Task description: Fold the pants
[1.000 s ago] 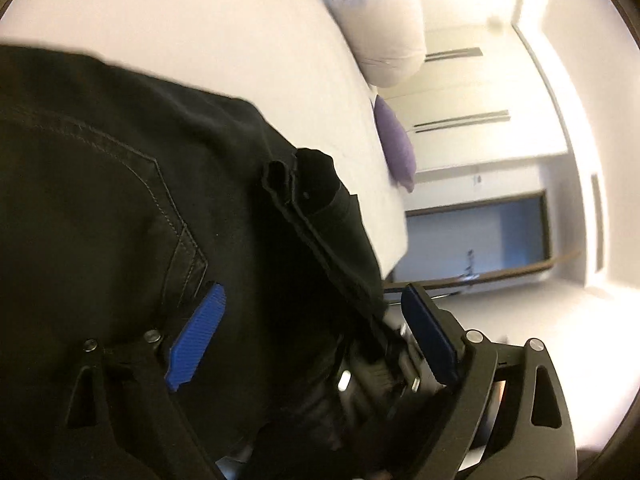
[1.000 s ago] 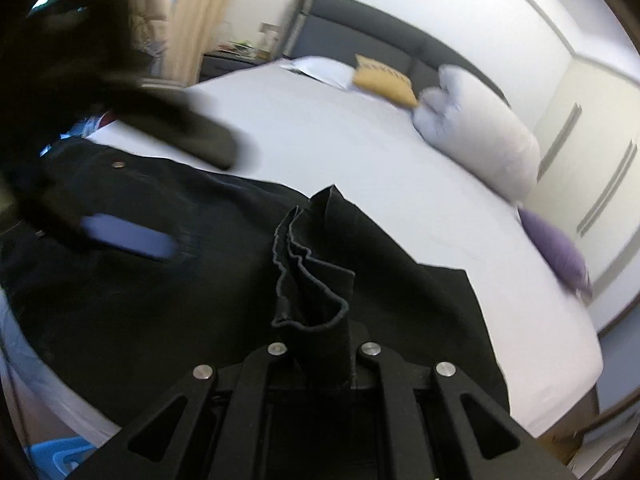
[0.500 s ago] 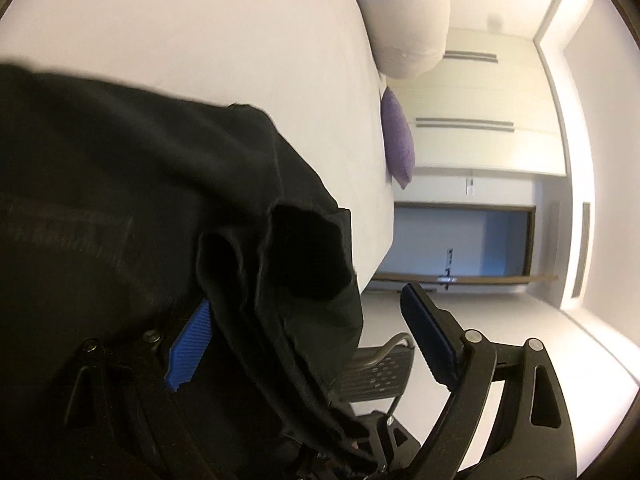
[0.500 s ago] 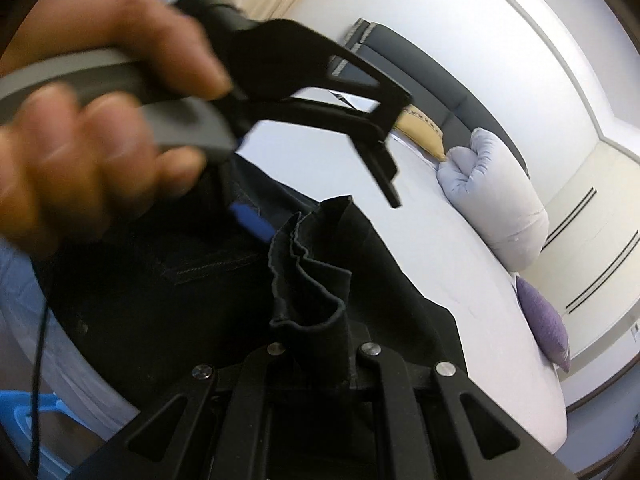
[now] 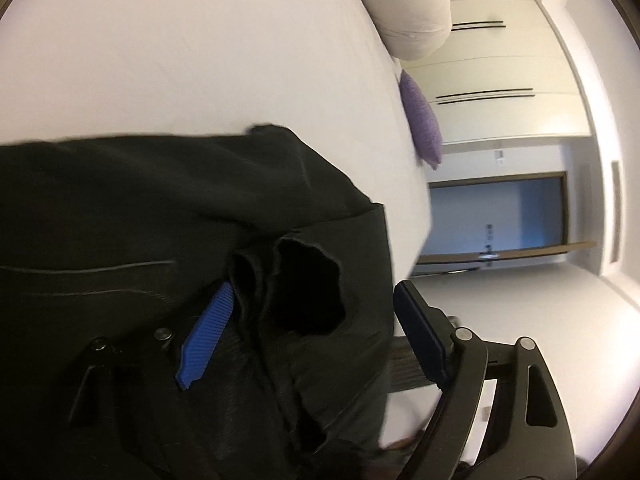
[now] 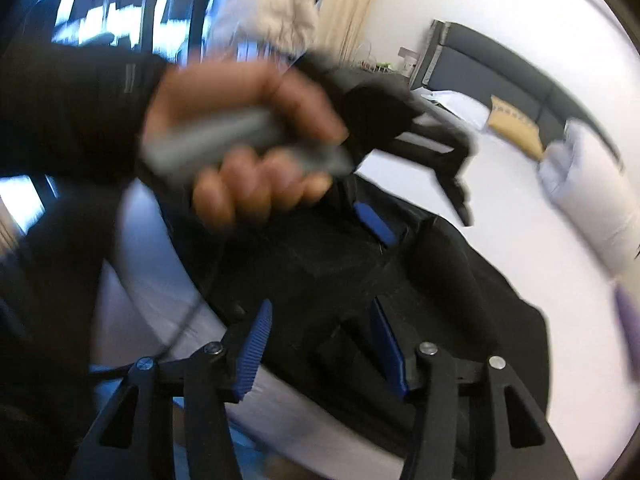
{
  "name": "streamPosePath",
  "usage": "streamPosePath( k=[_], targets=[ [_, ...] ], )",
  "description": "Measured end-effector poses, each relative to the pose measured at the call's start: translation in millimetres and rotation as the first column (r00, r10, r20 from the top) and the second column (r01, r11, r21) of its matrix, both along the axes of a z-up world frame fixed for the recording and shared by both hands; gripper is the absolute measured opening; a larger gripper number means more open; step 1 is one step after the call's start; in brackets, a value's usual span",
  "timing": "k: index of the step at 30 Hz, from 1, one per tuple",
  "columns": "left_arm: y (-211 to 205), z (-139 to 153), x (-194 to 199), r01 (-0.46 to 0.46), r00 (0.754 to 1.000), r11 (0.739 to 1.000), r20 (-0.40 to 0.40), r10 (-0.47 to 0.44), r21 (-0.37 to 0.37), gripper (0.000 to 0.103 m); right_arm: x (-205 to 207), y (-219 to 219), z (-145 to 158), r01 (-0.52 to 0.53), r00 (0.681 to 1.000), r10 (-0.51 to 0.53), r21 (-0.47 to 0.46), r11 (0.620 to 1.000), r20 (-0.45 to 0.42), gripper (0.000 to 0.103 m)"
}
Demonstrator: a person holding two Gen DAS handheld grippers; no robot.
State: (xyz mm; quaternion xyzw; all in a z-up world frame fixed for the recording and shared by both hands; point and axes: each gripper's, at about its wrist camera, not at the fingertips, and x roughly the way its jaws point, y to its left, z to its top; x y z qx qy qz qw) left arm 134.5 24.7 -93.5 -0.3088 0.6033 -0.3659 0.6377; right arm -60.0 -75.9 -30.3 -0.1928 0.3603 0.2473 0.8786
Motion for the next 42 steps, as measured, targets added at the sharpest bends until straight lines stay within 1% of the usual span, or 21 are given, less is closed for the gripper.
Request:
streamPosePath(
  k=[1, 2, 4, 5, 7, 8, 9, 11, 12, 14, 16, 19, 22, 25, 27, 32, 35, 37, 39, 41, 42],
  targets=[
    [7, 6, -4, -0.006, 1.0, 1.0, 0.025, 0.005, 0.021, 0.082, 7, -16, 13, 0.039, 0.999, -0.036, 0.095, 0.995, -0.025, 0.054],
    [12, 12, -8, -0.019, 0.998, 0.999, 0.062, 0.015, 0.051, 0.082, 15, -30, 21, 0.08, 0.996, -0.074, 0.16, 0.984, -0.043, 0.054],
    [24, 28, -15, -0.05, 0.992, 0.996, 0.123, 0.04, 0.08, 0.082, 40, -70, 29, 0.22, 0.975, -0.2, 0.275, 0.936, -0.097, 0.054],
    [27, 35, -18, -0.065, 0.989, 0.995, 0.139, 0.053, 0.08, 0.082, 56, -90, 28, 0.301, 0.953, -0.272, 0.308, 0.903, -0.136, 0.054],
    [28, 47, -23, -0.076, 0.985, 0.995, 0.16, 0.065, 0.064, 0.082, 89, -125, 20, 0.434, 0.899, -0.38, 0.325, 0.84, -0.218, 0.047],
    [23, 53, -27, -0.077, 0.984, 0.996, 0.167, 0.066, 0.055, 0.082, 99, -137, 17, 0.468, 0.881, -0.401, 0.349, 0.812, -0.25, 0.039],
    [19, 56, -32, -0.071, 0.983, 0.996, 0.17, 0.062, 0.048, 0.082, 113, -153, 11, 0.515, 0.854, -0.42, 0.386, 0.765, -0.308, 0.037],
    [7, 57, -48, -0.038, 0.985, 0.999, 0.172, 0.031, 0.036, 0.082, 133, -174, -6, 0.585, 0.8, -0.401, 0.432, 0.686, -0.447, 0.037],
    [1, 58, -56, -0.02, 0.985, 0.999, 0.172, 0.014, 0.034, 0.082, 139, -178, -17, 0.603, 0.78, -0.377, 0.44, 0.665, -0.499, 0.037],
    [-12, 53, -73, 0.031, 0.986, 0.999, 0.165, -0.036, 0.033, 0.082, 140, -181, -31, 0.633, 0.751, -0.388, 0.414, 0.654, -0.535, 0.037],
    [-19, 48, -86, 0.064, 0.984, 0.997, 0.165, -0.069, 0.035, 0.082, 127, -175, -37, 0.629, 0.752, -0.356, 0.442, 0.639, -0.556, 0.037],
    [-21, 43, -98, 0.099, 0.984, 0.995, 0.152, -0.097, -0.011, 0.082, 113, -179, -44, 0.631, 0.755, -0.339, 0.477, 0.612, -0.562, 0.037],
    [-18, 42, -95, 0.094, 0.985, 0.995, 0.149, -0.086, -0.043, 0.082, 104, -186, -52, 0.647, 0.743, -0.331, 0.494, 0.581, -0.582, 0.037],
    [-20, 39, -90, 0.089, 0.986, 0.995, 0.147, -0.08, -0.055, 0.08, 100, -189, -51, 0.654, 0.734, -0.331, 0.488, 0.578, -0.592, 0.037],
    [-23, 46, -94, 0.113, 0.979, 0.993, 0.175, -0.104, -0.039, 0.076, 98, -190, -52, 0.655, 0.733, -0.33, 0.486, 0.579, -0.595, 0.037],
    [-48, 58, -104, 0.174, 0.956, 0.985, 0.238, -0.174, 0.02, 0.076, 97, -193, -51, 0.653, 0.736, -0.327, 0.495, 0.573, -0.593, 0.037],
    [-64, 52, -110, 0.212, 0.945, 0.972, 0.232, -0.23, 0.1, 0.076, 100, -192, -49, 0.651, 0.739, -0.324, 0.501, 0.57, -0.591, 0.037],
    [-64, 45, -109, 0.217, 0.946, 0.971, 0.224, -0.234, 0.098, 0.076, 100, -191, -48, 0.652, 0.738, -0.328, 0.5, 0.569, -0.589, 0.037],
    [-67, 41, -108, 0.218, 0.947, 0.972, 0.222, -0.232, 0.084, 0.07, 100, -192, -47, 0.651, 0.74, -0.327, 0.504, 0.568, -0.588, 0.037],
    [-70, 41, -109, 0.229, 0.944, 0.97, 0.226, -0.241, 0.079, 0.049, 100, -193, -47, 0.648, 0.741, -0.325, 0.502, 0.572, -0.587, 0.037],
    [-72, 41, -109, 0.235, 0.941, 0.968, 0.23, -0.248, 0.082, 0.043, 101, -193, -47, 0.647, 0.742, -0.324, 0.5, 0.575, -0.587, 0.037]
  ],
)
